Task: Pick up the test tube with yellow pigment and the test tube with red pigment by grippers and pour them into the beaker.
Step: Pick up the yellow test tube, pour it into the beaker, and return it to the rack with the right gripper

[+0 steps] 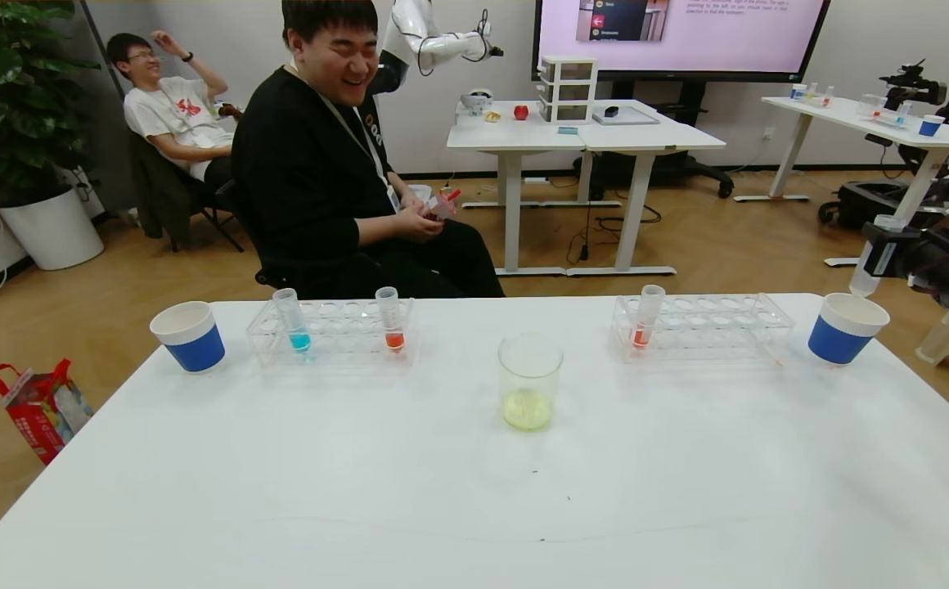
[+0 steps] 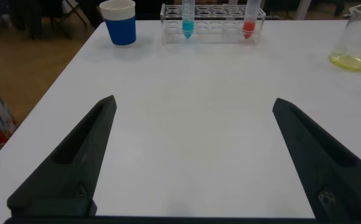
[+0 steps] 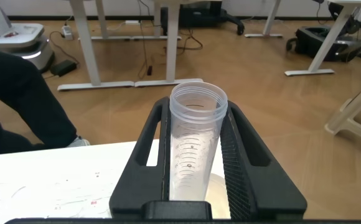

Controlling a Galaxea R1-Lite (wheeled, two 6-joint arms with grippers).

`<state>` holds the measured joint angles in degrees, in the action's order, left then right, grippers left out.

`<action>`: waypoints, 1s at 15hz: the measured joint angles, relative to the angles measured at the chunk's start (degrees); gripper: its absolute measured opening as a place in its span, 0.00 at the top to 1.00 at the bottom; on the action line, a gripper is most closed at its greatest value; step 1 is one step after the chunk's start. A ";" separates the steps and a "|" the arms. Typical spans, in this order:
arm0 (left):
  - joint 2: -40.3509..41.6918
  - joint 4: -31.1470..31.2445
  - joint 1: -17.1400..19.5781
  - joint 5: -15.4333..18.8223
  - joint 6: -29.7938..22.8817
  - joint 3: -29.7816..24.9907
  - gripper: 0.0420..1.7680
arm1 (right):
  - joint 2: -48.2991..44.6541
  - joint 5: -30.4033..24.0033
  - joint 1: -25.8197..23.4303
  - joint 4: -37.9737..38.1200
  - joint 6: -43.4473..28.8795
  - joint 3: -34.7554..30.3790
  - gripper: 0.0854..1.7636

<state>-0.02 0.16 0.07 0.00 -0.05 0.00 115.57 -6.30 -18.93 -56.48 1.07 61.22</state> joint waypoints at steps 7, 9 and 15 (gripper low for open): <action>0.00 0.02 0.00 0.00 -0.02 0.00 0.01 | 9.07 0.07 -2.76 -1.76 1.73 5.32 0.75; 0.00 0.02 0.00 0.00 -0.02 0.00 0.01 | 11.61 0.11 -2.91 -4.35 1.73 5.53 0.75; 0.00 0.02 0.00 0.00 0.00 0.00 0.01 | 14.97 0.55 -2.65 -6.06 1.62 4.35 0.73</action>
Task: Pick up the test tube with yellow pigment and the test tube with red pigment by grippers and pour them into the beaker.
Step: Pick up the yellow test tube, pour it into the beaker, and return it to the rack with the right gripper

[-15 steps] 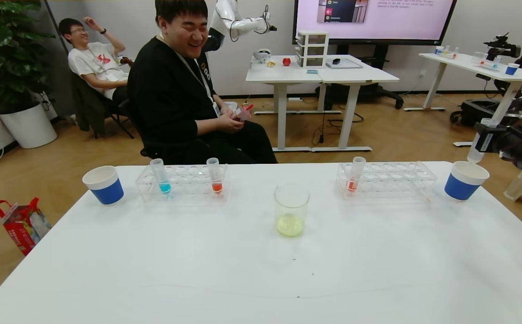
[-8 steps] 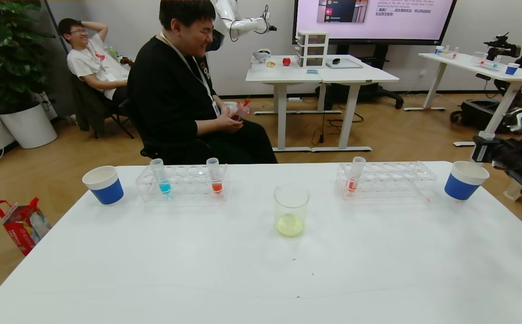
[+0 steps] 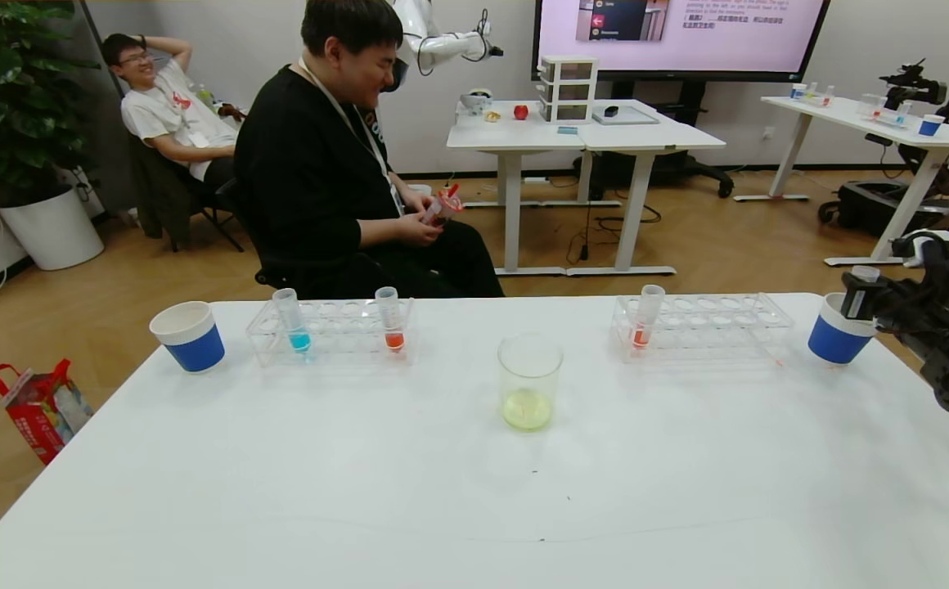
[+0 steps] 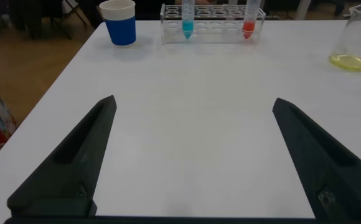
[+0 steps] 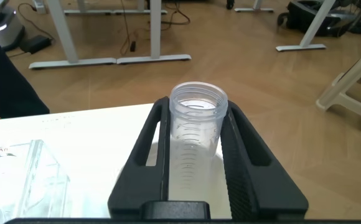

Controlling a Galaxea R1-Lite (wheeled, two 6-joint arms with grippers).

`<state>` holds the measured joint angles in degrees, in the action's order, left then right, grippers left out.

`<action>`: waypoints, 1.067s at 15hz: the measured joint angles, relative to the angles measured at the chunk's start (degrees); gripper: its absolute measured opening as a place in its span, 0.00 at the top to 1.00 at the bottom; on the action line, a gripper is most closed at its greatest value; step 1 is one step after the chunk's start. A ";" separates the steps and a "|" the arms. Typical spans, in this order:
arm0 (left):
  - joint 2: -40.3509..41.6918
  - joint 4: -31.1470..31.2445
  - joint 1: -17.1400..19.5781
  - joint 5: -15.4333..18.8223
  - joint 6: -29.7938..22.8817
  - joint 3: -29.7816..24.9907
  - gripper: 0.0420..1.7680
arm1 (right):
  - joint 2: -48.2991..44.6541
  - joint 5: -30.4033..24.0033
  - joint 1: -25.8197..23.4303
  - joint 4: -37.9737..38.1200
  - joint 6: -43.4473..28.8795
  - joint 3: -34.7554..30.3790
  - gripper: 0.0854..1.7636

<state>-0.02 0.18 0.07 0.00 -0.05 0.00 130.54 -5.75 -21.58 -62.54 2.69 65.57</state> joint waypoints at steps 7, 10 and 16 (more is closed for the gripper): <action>0.00 0.00 0.00 0.00 0.00 0.00 0.01 | -0.22 0.09 -0.06 -4.27 0.09 0.02 0.02; 0.00 0.00 0.00 0.00 0.00 0.00 0.01 | -1.99 -0.02 2.04 -3.86 -0.09 -0.11 0.02; 0.00 0.00 0.00 0.00 -0.02 0.00 0.01 | -12.37 1.44 13.46 -2.62 -0.39 -8.91 0.02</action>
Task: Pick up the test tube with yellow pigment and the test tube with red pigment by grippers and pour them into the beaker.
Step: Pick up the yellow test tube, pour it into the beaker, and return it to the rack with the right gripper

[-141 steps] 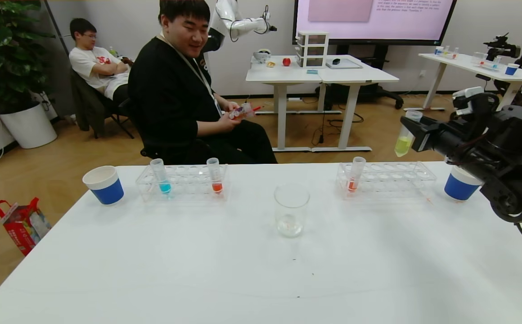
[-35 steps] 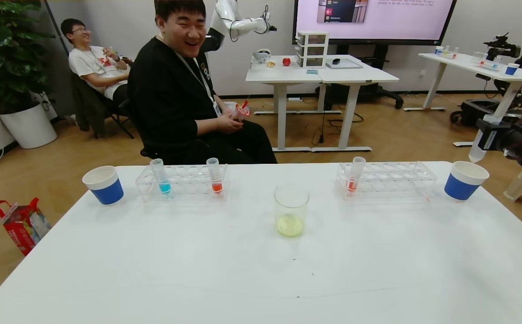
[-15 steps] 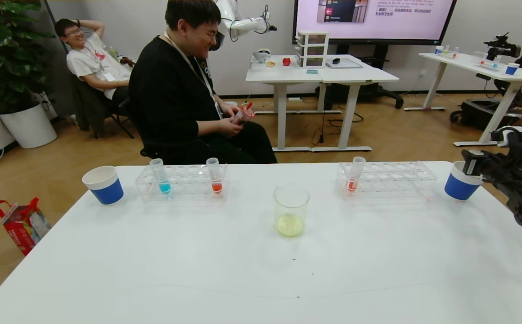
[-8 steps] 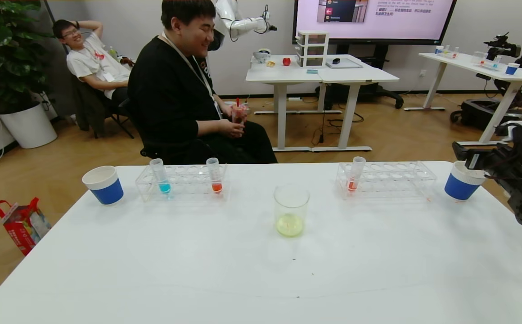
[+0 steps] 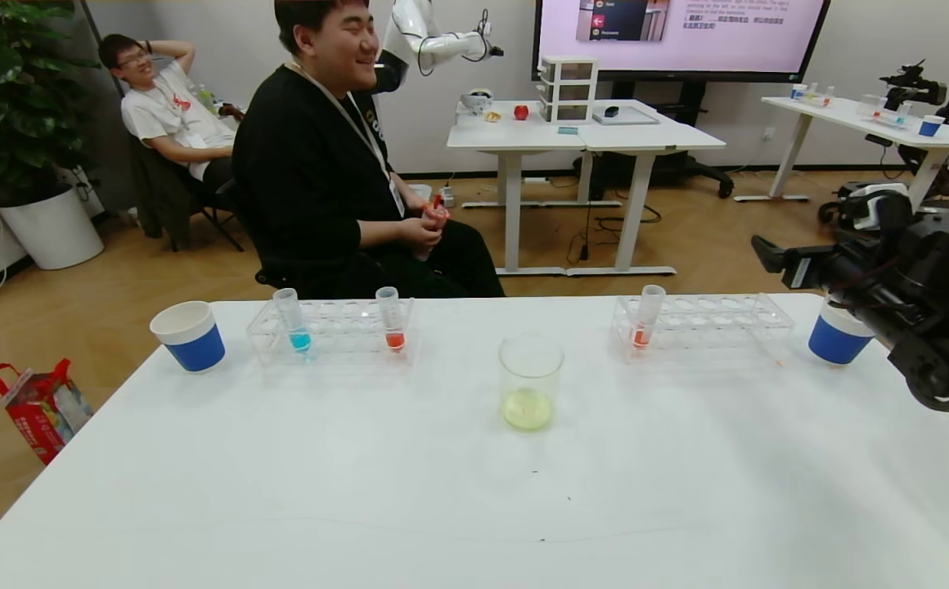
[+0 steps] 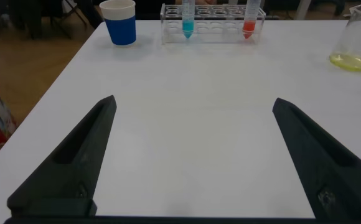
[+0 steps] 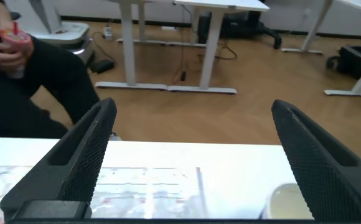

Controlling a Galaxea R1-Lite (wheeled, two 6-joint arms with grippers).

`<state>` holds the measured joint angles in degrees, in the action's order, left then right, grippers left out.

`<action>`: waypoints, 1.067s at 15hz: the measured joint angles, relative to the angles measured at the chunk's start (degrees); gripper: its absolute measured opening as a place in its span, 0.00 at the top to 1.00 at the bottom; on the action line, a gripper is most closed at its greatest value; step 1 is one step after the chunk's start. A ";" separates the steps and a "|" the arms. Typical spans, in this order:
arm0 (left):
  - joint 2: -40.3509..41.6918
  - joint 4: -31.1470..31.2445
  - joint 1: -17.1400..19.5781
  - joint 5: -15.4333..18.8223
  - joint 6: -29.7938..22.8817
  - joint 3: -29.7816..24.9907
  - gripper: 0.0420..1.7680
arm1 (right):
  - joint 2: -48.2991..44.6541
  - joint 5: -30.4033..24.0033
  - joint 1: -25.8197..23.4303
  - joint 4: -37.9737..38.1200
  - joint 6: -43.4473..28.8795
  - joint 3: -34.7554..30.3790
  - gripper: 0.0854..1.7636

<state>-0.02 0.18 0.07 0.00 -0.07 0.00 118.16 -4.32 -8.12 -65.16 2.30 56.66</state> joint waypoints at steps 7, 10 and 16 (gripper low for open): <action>0.00 0.00 0.00 0.00 0.00 0.00 0.01 | -13.84 5.89 7.72 -0.94 -0.33 -8.59 0.02; 0.00 0.00 0.00 0.00 0.00 0.00 0.01 | -25.14 6.27 7.91 -0.68 -0.33 -13.28 0.02; 0.00 -0.02 0.00 0.00 0.02 0.00 0.01 | -52.30 5.24 8.36 -0.28 0.15 -25.30 0.02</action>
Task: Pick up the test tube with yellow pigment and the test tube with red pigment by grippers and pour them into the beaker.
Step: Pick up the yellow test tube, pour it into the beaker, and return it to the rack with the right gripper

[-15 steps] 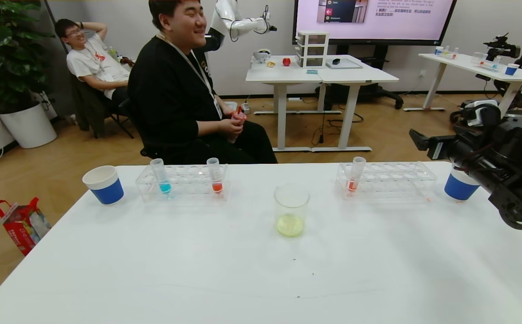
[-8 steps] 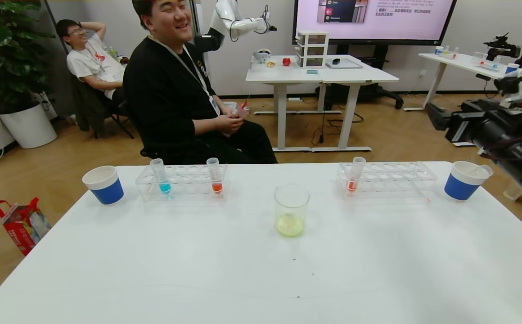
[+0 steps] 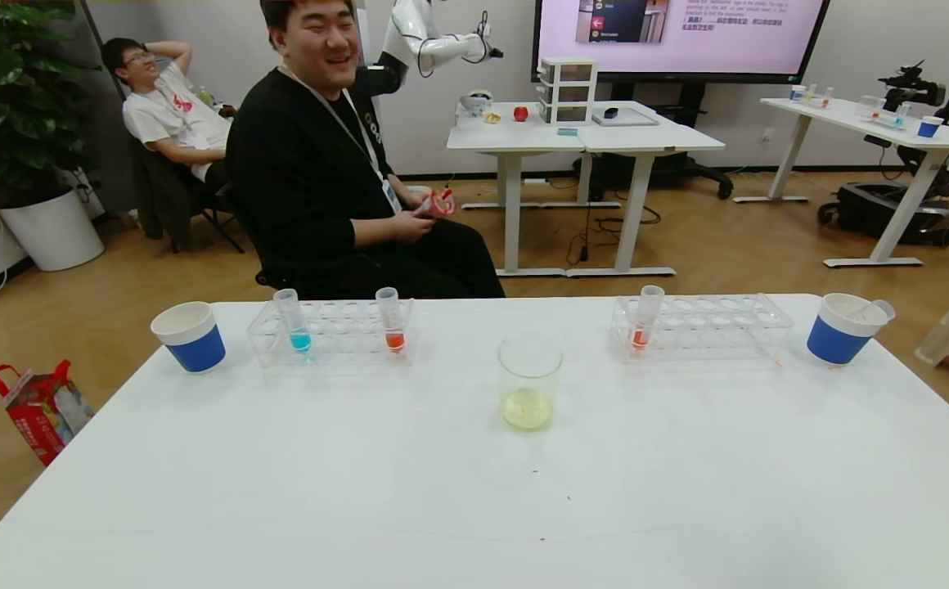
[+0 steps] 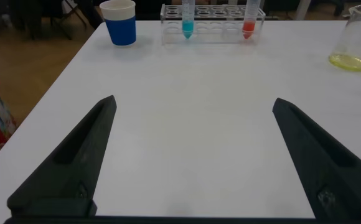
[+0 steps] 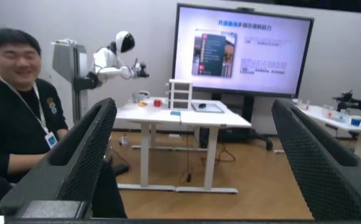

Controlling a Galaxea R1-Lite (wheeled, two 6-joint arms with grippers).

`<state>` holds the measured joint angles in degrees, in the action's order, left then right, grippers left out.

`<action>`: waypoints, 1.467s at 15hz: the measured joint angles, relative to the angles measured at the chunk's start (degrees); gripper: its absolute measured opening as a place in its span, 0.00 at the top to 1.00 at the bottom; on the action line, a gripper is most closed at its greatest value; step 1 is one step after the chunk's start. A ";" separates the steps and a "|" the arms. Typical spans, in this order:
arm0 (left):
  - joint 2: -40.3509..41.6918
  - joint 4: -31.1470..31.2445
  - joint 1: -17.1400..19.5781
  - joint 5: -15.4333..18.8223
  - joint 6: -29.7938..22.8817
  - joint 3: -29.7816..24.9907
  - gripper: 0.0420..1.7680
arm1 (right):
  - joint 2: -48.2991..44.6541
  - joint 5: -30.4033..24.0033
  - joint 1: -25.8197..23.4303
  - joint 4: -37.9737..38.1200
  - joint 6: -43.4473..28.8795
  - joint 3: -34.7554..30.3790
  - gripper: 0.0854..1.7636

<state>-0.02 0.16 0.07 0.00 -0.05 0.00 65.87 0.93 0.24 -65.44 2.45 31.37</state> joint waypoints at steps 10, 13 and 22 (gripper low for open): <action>0.00 0.02 0.00 0.00 -0.05 0.00 0.01 | -50.85 -6.07 0.96 42.84 2.26 -12.96 0.02; 0.00 0.02 0.00 0.00 -0.02 0.00 0.01 | -61.43 -7.97 0.52 51.77 2.29 -15.97 0.02; 0.00 0.02 0.00 0.00 -0.02 0.00 0.01 | -65.91 -2.02 0.38 66.65 1.51 -31.12 0.02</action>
<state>-0.02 0.18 0.07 0.00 -0.07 0.00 -0.05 -1.10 0.62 1.21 3.96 0.24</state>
